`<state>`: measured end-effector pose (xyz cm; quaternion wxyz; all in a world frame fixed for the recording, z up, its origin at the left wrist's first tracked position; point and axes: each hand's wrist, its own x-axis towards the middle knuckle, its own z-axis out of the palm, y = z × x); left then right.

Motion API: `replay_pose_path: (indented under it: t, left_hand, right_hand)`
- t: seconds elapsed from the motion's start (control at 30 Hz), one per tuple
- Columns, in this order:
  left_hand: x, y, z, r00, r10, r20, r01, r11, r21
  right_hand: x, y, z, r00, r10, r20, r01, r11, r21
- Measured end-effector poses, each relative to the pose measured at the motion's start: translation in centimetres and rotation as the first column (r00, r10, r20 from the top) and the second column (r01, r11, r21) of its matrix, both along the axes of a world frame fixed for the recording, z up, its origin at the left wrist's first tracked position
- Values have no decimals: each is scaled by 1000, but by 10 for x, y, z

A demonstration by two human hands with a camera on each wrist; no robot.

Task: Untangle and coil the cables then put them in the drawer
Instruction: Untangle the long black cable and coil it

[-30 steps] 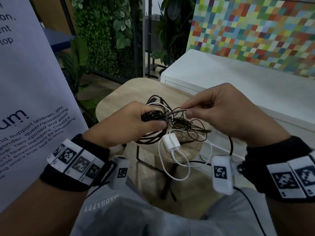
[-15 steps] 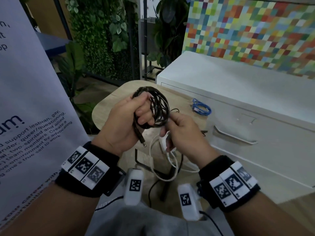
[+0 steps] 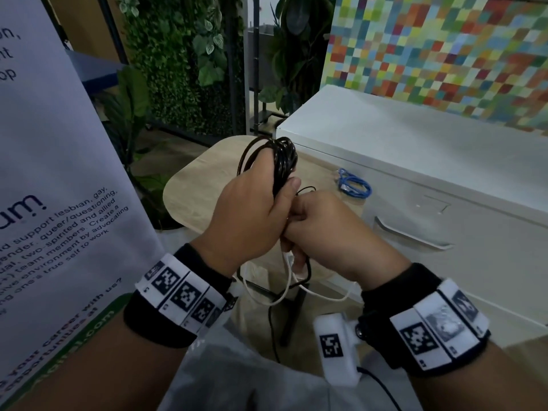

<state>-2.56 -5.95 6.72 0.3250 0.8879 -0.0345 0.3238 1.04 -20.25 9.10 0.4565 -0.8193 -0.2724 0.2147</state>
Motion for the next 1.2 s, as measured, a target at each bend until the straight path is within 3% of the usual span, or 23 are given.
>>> replay_pose_path:
  t: [0.1,0.2,0.27,0.37,0.47,0.57,0.73,0.87,0.93,1.03,1.07,1.1,1.13,1.2]
  left_hand:
    - [1,7,3,999,-41,-33,44,994,96]
    - [1,18,1,985,-111,-135,131,980,150]
    - [-1,25,2,956,-167,-240,189,980,71]
    - [-3,29,5,882,-282,-377,247,959,-141]
    - [-5,29,7,811,-421,-407,311,898,-311]
    - [-7,31,9,788,-484,-380,278,831,-481]
    - [-9,42,6,763,-601,-238,176,547,-818]
    - [-9,35,10,762,-639,-105,192,378,-906]
    - [-6,27,12,802,-597,-10,197,280,-939]
    - [2,11,14,885,-449,121,161,52,-986]
    - [5,6,14,911,-386,142,159,13,-987]
    - [7,0,15,935,-327,137,159,41,-986]
    - [10,-3,12,958,-265,114,155,138,-978]
    - [14,-7,3,986,-160,53,117,423,-898]
  right_hand:
    - [0,-5,1,995,-27,-93,42,986,161]
    - [5,-13,5,969,-90,-231,172,916,363]
    - [10,-20,6,963,-96,-251,195,893,407]
    - [17,-29,6,981,-85,-172,142,925,353]
    - [23,-33,7,991,-34,-126,73,944,323]
    - [28,-39,11,996,-46,-83,67,958,277]
    - [38,-50,15,978,-195,74,169,948,268]
    - [42,-40,1,929,-277,243,229,951,210]
    - [38,-30,-9,919,-253,302,224,966,127]
    - [31,-15,-26,905,-140,401,163,986,-24]
    - [28,-10,-30,901,-93,425,142,986,-87]
    - [24,-6,-34,897,-42,440,120,981,-151]
    - [20,-2,-35,894,9,448,98,972,-213]
    - [10,4,-33,871,112,478,48,950,-309]
